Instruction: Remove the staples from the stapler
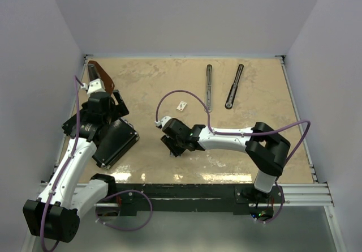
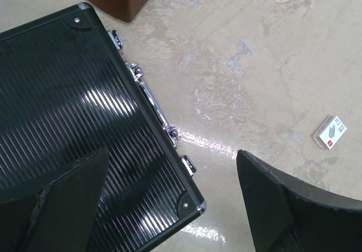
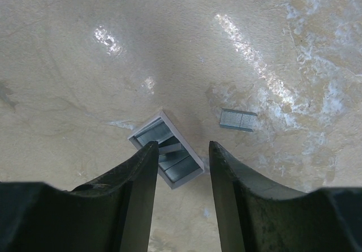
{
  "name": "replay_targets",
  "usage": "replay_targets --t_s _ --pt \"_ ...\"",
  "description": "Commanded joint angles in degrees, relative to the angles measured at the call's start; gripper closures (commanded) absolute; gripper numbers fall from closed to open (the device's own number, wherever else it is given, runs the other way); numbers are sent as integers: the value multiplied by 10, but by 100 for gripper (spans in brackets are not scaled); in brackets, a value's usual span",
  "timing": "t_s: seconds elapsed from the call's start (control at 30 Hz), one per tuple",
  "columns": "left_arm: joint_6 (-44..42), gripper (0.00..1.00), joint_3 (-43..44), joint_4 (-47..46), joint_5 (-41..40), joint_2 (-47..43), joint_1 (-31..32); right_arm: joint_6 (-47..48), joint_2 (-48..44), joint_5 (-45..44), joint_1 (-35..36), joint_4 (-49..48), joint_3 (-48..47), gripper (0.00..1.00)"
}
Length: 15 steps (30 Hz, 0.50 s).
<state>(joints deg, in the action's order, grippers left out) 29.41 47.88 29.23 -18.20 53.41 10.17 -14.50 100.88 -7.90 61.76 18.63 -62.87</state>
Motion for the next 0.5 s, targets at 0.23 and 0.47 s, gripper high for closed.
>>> replay_targets --t_s 0.23,0.47 --pt "-1 0 0 -24 3 1 -3 4 5 7 -1 -18 1 54" --pt "-1 0 0 -24 3 -1 -3 6 6 12 3 -18 2 54"
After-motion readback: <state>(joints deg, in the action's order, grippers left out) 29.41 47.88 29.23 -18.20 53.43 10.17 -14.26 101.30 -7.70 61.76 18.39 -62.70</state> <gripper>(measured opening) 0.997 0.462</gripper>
